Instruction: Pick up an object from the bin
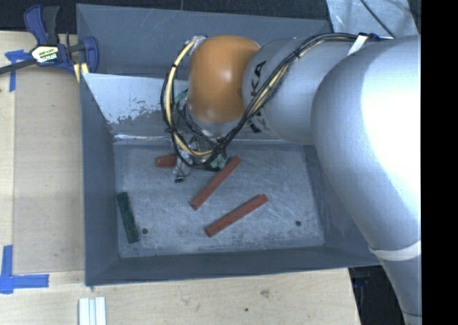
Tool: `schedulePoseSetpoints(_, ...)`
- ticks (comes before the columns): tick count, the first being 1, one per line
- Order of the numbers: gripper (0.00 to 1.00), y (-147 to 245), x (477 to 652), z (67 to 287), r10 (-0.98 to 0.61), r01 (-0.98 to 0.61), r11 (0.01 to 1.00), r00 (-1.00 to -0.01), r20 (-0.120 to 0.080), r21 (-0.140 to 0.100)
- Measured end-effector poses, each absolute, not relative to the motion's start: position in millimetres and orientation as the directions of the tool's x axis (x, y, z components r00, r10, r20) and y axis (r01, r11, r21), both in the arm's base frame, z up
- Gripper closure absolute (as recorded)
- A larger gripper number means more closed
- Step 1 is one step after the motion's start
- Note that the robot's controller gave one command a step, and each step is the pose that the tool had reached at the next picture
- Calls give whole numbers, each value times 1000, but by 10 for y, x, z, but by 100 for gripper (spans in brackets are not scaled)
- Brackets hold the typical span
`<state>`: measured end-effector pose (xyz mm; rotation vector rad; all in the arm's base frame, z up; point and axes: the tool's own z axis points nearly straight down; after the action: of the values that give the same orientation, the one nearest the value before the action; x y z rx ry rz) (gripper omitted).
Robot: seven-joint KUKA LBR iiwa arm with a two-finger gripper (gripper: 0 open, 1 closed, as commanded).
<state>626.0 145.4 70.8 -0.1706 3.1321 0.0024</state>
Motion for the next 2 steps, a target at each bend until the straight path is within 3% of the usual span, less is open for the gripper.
schedulePoseSetpoints(1, 100, 1537, 6139, 2089, -246, -246, 969, -969, -13, 0)
schedulePoseSetpoints(2, 0, 1527, 6123, 2034, -243, -243, 970, -970, -3, 0)
